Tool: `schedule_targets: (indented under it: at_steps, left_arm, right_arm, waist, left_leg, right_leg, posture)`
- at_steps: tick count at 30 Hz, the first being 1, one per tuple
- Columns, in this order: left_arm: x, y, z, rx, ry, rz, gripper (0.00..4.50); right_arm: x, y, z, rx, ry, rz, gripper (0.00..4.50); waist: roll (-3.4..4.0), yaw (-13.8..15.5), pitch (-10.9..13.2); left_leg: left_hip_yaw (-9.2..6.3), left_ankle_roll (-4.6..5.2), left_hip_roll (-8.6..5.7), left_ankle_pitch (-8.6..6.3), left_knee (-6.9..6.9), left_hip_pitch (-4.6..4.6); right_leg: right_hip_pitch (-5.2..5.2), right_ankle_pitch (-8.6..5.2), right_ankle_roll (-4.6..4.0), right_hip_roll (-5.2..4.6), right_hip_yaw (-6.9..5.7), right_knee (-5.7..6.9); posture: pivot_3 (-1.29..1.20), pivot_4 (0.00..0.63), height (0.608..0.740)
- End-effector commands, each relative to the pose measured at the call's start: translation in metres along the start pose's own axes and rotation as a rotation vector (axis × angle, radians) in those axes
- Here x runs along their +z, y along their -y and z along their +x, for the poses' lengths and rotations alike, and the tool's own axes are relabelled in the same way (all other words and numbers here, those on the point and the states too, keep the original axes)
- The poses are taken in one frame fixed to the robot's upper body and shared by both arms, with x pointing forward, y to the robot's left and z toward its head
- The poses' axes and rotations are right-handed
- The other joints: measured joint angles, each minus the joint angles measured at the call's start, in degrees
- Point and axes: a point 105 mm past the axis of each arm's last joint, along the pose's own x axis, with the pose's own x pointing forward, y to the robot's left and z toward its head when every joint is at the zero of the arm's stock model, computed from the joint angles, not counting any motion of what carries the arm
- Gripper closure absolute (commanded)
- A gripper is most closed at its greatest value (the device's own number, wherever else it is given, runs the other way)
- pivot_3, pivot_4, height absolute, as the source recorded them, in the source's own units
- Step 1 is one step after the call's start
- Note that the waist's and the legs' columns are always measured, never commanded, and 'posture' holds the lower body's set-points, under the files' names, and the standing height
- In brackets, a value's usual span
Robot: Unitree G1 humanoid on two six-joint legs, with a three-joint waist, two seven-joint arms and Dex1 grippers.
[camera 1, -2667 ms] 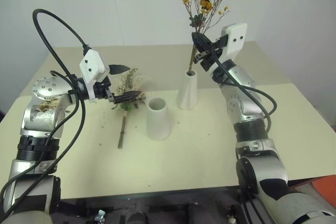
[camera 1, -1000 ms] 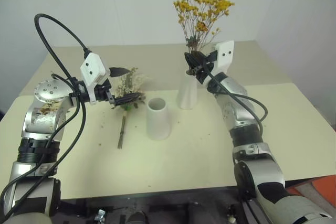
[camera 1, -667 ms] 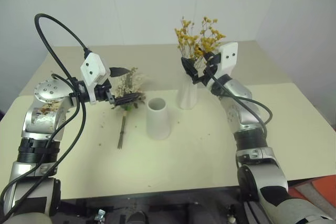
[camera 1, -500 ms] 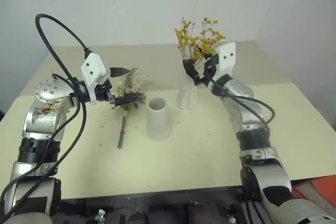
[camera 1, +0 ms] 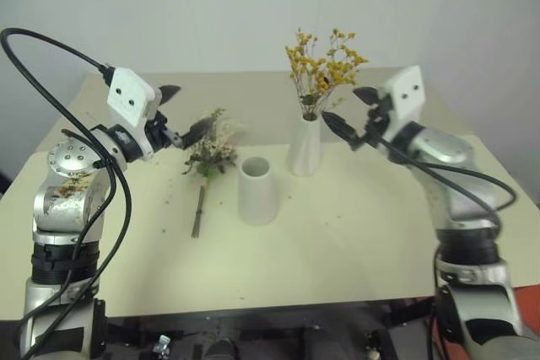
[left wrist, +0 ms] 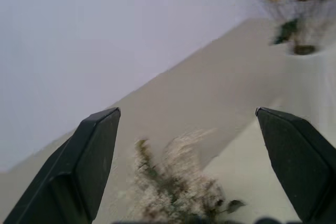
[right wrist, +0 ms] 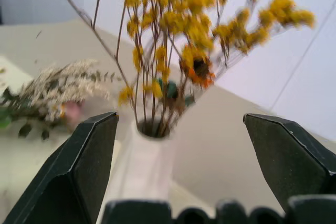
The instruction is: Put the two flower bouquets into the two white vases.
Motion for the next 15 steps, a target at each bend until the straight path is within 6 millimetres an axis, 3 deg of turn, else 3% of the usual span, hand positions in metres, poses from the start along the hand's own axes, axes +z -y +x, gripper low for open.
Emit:
schedule_targets:
  at_steps: [1, 4, 7, 10, 15]
  left_arm:
    - [0.003, -0.01, -0.011, 0.156, -0.084, -0.023, 0.0]
    - [-0.013, -0.01, -0.019, 0.202, -0.228, -0.085, 0.0]
    - [-0.041, -0.011, -0.027, 0.232, -0.483, -0.128, 0.0]
    - [-0.05, -0.009, -0.026, 0.239, -0.588, -0.193, 0.0]
    - [-0.068, 0.002, -0.009, 0.191, -0.702, -0.276, 0.0]
  right_arm:
    - [0.006, -0.006, -0.031, 0.126, -0.021, -0.06, 0.02]
    - [0.004, -0.019, -0.052, 0.263, -0.078, -0.11, 0.02]
    - [0.018, -0.034, -0.063, 0.414, -0.085, -0.125, 0.02]
    - [0.034, -0.044, -0.06, 0.498, -0.06, -0.145, 0.02]
    - [0.06, -0.049, -0.046, 0.558, -0.007, -0.181, 0.02]
  waist:
    - [0.0, 0.2, 0.0]
    - [-0.01, 0.4, 0.0]
    - [-0.02, -0.1, 0.0]
    - [-0.03, -0.2, 0.0]
    - [-0.04, 0.2, 0.0]
  left_leg:
    - [-0.01, 0.0, 0.0, 0.0, -0.01, -0.02]
    - [-0.01, 0.0, 0.0, 0.0, 0.0, -0.09]
    - [0.01, 0.0, -0.01, 0.0, 0.03, -0.03]
    - [0.0, 0.0, 0.04, 0.0, 0.01, 0.17]
    - [-0.03, -0.02, 0.02, 0.0, 0.01, 0.58]
  right_leg:
    - [0.01, 0.0, 0.0, 0.01, -0.01, -0.04]
    - [0.02, 0.01, 0.02, 0.0, -0.03, -0.18]
    - [0.05, -0.08, 0.24, 0.0, 0.0, -0.19]
    - [0.21, -0.26, 0.52, 0.1, 0.0, -0.22]
    - [0.77, -0.28, 0.55, 0.06, -0.06, -0.43]
  posture:
    - [0.0, 0.15, 0.74]
    - [0.0, 0.15, 0.74]
    - [0.0, 0.15, 0.74]
    - [0.0, 0.15, 0.74]
    - [0.0, 0.15, 0.74]
